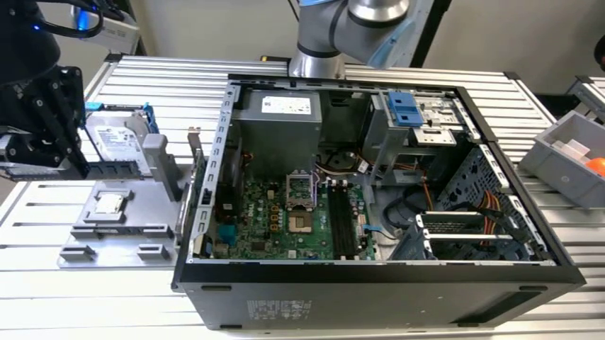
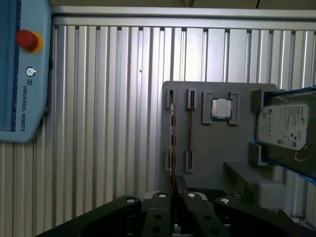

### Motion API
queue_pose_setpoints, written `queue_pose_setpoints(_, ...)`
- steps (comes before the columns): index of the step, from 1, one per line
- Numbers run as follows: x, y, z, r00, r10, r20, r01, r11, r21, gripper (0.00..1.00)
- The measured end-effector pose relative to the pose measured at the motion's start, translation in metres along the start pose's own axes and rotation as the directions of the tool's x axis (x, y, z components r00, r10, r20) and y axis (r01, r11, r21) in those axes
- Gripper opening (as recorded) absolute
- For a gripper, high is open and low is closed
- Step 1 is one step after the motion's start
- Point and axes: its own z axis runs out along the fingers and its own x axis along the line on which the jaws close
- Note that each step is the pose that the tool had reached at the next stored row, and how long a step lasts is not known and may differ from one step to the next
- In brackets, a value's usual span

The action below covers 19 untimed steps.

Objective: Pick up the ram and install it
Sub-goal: 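Pick up the ram and move it above insertion slot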

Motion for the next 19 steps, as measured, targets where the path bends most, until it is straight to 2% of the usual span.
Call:
queue_pose_setpoints(11, -0.0132, -0.0103, -0.0006, 1.0, -0.002, -0.0038, 0.002, 1.0, 0.0001, 0.0)
queue_pose_setpoints(19, -0.0142, -0.0109, -0.0007, 1.0, -0.002, -0.0045, 0.002, 1.0, 0.0, 0.0)
